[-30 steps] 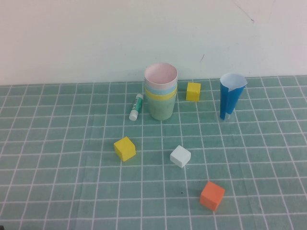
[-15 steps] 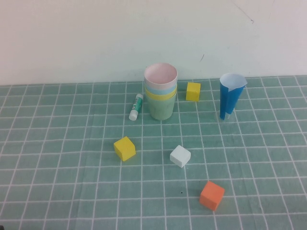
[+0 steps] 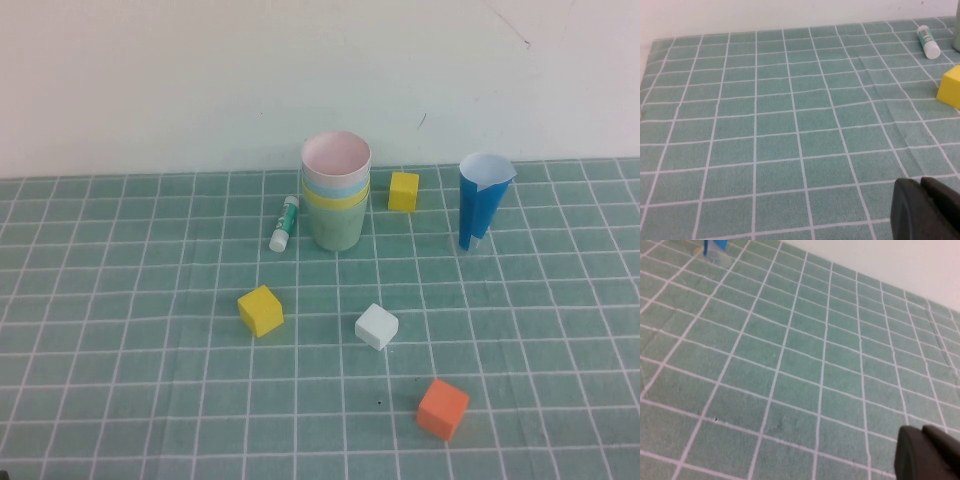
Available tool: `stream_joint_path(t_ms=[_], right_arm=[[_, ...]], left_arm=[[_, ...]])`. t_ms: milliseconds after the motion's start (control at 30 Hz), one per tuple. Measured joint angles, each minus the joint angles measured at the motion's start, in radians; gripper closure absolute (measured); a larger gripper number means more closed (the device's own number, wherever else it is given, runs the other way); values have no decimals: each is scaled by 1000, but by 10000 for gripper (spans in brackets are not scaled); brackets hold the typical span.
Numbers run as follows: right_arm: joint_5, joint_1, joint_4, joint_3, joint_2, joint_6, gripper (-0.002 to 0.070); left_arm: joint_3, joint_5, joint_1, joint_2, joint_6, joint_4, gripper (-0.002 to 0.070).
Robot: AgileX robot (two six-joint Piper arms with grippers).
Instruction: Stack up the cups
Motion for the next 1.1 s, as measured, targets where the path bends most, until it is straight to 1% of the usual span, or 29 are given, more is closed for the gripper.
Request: stream_joint_path(t_ms=[1100], right_arm=[[-8,-2,37,2,0,4,678]], left_arm=[[0,0,0,0,-2,0,677]])
